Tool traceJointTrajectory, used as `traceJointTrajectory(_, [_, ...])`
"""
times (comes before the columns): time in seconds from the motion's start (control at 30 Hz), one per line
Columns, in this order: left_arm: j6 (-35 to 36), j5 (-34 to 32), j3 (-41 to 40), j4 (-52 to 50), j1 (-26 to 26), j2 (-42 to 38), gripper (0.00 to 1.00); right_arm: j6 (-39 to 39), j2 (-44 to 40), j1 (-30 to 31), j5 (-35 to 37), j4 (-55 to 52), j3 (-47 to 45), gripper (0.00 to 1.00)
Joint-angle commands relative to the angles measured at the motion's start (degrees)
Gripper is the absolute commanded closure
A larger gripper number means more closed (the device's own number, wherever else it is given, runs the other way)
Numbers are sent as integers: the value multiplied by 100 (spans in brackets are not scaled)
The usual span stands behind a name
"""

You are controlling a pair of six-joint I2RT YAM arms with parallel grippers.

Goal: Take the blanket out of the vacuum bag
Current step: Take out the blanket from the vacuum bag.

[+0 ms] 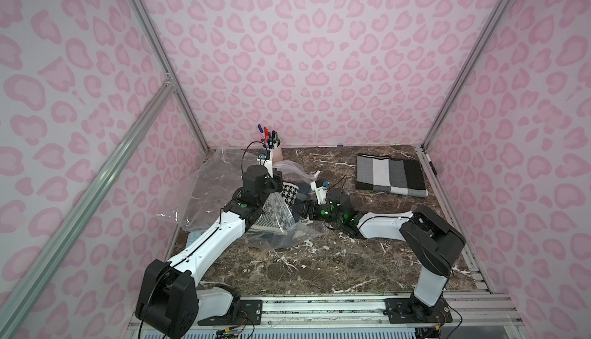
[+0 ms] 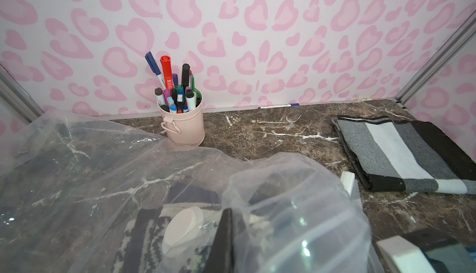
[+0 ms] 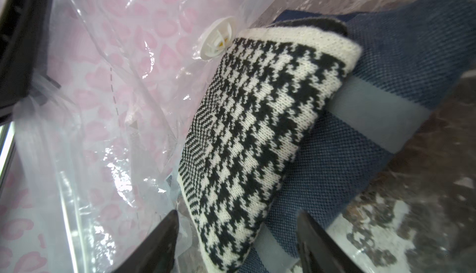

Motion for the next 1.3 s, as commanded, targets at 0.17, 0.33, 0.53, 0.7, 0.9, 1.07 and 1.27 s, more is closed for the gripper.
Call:
traceJointTrajectory(0.17, [-24, 64, 7, 118, 2, 7, 96, 347, 605, 54, -76, 915, 112, 28])
traceJointTrajectory(0.33, [-35, 30, -85, 142, 2, -2, 96, 313, 770, 51, -162, 923, 317, 28])
traceJointTrajectory(0.53, [-35, 20, -86, 157, 2, 41, 96, 326, 987, 50, -235, 917, 555, 28])
traceJointTrajectory(0.7, [-105, 73, -59, 212, -3, 86, 96, 343, 1170, 81, -319, 869, 740, 28])
traceJointTrajectory(0.9, [-80, 56, -85, 203, 2, 95, 96, 344, 1159, 98, -403, 938, 831, 29])
traceJointTrajectory(1.07, [-89, 71, -94, 205, 3, 104, 96, 329, 1064, 135, -485, 901, 943, 33])
traceJointTrajectory(1.27, [-104, 72, -134, 212, 4, 103, 96, 221, 1208, 175, -567, 822, 1160, 36])
